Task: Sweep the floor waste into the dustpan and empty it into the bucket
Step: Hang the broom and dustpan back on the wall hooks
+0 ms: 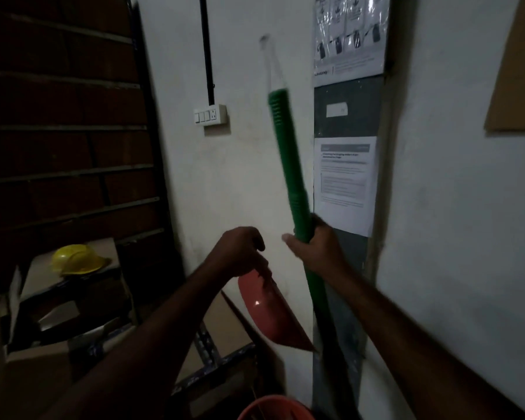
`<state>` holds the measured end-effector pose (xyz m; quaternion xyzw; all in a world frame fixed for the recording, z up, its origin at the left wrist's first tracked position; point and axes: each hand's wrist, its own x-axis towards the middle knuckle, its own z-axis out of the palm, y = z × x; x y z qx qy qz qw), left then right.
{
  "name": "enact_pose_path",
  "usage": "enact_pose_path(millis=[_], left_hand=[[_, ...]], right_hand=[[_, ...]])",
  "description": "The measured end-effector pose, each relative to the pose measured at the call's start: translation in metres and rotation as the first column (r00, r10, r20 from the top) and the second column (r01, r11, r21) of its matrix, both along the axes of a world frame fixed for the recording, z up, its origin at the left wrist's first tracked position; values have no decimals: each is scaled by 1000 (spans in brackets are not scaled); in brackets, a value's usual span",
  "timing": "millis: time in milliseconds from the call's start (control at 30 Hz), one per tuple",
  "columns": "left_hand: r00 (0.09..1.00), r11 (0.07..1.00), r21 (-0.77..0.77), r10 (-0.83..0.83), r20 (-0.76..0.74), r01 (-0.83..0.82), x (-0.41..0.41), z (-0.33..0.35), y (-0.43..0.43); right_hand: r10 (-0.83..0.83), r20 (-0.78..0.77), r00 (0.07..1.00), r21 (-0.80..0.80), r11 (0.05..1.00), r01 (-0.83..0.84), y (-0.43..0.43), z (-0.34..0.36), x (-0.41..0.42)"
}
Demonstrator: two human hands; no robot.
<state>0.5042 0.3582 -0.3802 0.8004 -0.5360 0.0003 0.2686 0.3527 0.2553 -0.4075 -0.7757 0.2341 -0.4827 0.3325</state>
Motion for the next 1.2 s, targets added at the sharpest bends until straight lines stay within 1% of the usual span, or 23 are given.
enact_pose_path(millis=[100, 200, 233, 300, 333, 400, 433, 500, 600, 667, 700, 767, 800, 867, 933, 967, 1000, 1100, 1167, 1200], left_hand=[[1000, 996, -86, -12, 11, 13, -11, 17, 18], [998, 988, -144, -64, -20, 61, -25, 27, 39], [995, 987, -154, -68, -74, 56, -31, 28, 45], [970, 988, -152, -65, -234, 29, -40, 28, 56], [951, 990, -140, -71, -301, 29, -45, 28, 60], [901, 993, -113, -71, -428, 25, -54, 30, 69], [877, 993, -114, -74, -475, 22, -59, 30, 73], [847, 991, -129, -102, -522, 40, -70, 32, 79], [789, 985, -141, -166, -591, 101, -87, 41, 84], [727, 971, -149, -239, -644, 187, -97, 54, 88], [665, 957, -167, -284, -691, 236, -100, 60, 88], [488, 921, -241, -369, -791, 305, -104, 71, 91], [438, 900, -278, -411, -800, 337, -105, 76, 90], [412, 850, -341, -500, -762, 401, -105, 82, 87], [380, 805, -407, -571, -727, 431, -107, 86, 81], [387, 787, -430, -600, -700, 442, -108, 87, 76], [422, 777, -437, -618, -663, 452, -111, 89, 71], [565, 768, -410, -640, -522, 491, -122, 96, 55], [653, 751, -369, -659, -373, 548, -137, 102, 42], [708, 747, -334, -659, -256, 575, -146, 105, 35]], right_hand=[[46, -157, 987, 61, 997, -37, 25, -14, 0], [48, -189, 981, 106, 994, -28, 47, -22, -4], [28, -190, 981, 96, 995, -10, 55, -21, -8], [-3, -169, 986, 106, 994, 21, 70, -18, -16], [-11, -151, 989, 125, 992, 30, 77, -17, -21], [-38, -168, 985, 118, 991, 59, 94, -18, -32], [-48, -179, 983, 113, 991, 69, 103, -18, -37], [-63, -194, 979, 107, 991, 85, 118, -16, -52], [-101, -224, 969, 90, 988, 124, 135, -4, -76], [-139, -222, 965, 69, 985, 158, 138, 6, -92], [-157, -210, 965, 62, 983, 174, 138, 10, -100], [-198, -184, 963, 48, 976, 210, 135, 19, -116], [-217, -171, 961, 43, 973, 227, 133, 22, -125], [-243, -154, 958, 33, 967, 251, 131, 29, -142], [-268, -138, 954, 35, 961, 275, 128, 35, -161], [-282, -134, 950, 36, 957, 289, 126, 38, -172], [-294, -131, 947, 39, 953, 301, 123, 41, -183], [-323, -123, 938, 47, 942, 331, 114, 47, -217], [-331, -126, 935, 51, 939, 339, 105, 50, -239], [-330, -128, 935, 52, 940, 338, 101, 51, -250]])
